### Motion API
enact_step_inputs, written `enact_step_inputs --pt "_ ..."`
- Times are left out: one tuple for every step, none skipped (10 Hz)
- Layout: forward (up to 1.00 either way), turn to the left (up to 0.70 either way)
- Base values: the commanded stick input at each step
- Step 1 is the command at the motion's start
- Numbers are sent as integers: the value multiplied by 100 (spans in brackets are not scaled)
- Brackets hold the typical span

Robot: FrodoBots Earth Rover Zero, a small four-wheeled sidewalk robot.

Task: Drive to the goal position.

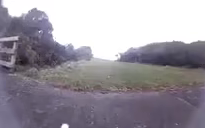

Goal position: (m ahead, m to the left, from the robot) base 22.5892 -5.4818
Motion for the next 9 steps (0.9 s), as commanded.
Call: enact_step_inputs --pt "70 -35" --pt "70 -35" --pt "70 -35" --pt "70 -35" --pt "70 -35" --pt "70 -35" --pt "70 -35" --pt "70 -35" --pt "70 -35"
